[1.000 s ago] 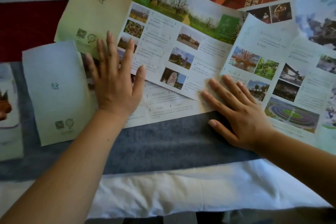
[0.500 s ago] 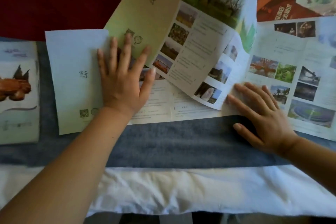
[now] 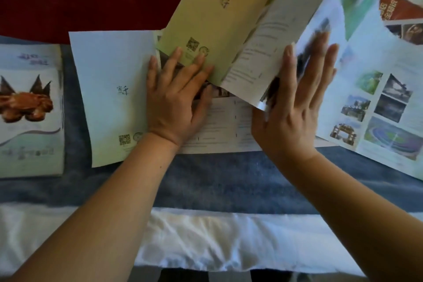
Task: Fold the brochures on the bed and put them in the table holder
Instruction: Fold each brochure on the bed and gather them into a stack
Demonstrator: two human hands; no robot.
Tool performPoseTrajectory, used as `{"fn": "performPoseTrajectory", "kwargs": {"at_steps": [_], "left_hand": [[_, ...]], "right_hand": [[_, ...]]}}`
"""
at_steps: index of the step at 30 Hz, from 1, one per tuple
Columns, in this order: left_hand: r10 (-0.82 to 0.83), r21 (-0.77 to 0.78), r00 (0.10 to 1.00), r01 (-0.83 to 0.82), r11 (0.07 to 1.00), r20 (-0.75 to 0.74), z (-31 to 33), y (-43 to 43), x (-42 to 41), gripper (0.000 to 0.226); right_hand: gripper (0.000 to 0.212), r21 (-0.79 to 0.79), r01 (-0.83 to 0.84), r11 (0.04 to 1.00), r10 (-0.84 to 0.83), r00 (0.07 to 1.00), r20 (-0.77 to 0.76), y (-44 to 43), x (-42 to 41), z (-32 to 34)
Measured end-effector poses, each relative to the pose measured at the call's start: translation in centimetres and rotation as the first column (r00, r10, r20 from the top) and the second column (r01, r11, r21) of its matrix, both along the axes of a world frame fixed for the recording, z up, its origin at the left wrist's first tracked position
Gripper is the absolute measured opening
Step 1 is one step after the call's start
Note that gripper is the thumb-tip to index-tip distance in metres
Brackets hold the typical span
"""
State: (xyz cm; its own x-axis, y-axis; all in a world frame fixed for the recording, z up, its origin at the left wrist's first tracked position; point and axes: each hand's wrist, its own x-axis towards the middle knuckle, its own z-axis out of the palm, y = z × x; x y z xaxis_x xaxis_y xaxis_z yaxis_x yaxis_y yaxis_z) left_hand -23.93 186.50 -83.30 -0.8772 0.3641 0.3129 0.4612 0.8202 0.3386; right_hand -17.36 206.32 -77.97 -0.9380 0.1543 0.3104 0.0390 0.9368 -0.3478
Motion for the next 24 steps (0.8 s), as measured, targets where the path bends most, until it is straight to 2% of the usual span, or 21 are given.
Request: {"fn": "performPoseTrajectory", "kwargs": {"at_steps": [3,7,11,14,19,24], "left_hand": [[-0.066,0.032,0.997,0.067,0.997,-0.045,0.0,0.0,0.1,0.032],[-0.133,0.068,0.986,0.141,0.988,-0.103,0.1,-0.1,0.1,0.024],[-0.13,0.046,0.984,0.136,0.99,-0.119,0.6,0.0,0.2,0.028],[-0.119,0.028,0.984,0.124,0.992,-0.132,1.0,0.1,0.2,0.034],[-0.096,0.001,0.987,0.097,0.995,-0.13,1.1,0.1,0.4,0.036],[-0.099,-0.033,0.99,0.096,0.995,-0.097,2.0,0.1,0.5,0.038]], "right_hand": [[0.07,0.077,-0.02,0.997,0.025,0.997,-0.07,0.6,-0.2,0.5],[0.051,0.068,-0.098,0.993,0.101,0.994,-0.038,0.4,0.7,1.0],[0.058,0.05,-0.091,0.995,0.089,0.995,0.038,0.8,1.6,0.8],[0.05,0.009,-0.109,0.994,0.108,0.989,0.098,1.8,2.3,0.2],[0.057,-0.036,-0.214,0.976,0.214,0.929,0.301,3.1,3.5,-1.3],[0.057,-0.066,-0.297,0.952,0.304,0.914,0.269,3.7,4.1,-2.3]]}}
